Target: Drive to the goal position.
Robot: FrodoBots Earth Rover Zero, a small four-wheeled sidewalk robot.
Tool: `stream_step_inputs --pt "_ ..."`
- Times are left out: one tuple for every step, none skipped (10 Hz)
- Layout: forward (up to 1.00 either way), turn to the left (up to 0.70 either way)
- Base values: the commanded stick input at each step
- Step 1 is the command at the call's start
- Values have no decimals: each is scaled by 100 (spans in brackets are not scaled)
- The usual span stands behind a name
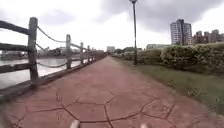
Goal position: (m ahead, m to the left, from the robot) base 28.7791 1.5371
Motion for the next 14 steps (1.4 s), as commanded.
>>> stream_step_inputs --pt "70 0" --pt "70 0" --pt "70 0" --pt "70 0" --pt "70 0" --pt "70 0" --pt "70 0" --pt "70 0" --pt "70 0" --pt "70 0" --pt "70 0" --pt "70 0" --pt "70 0" --pt "70 0"
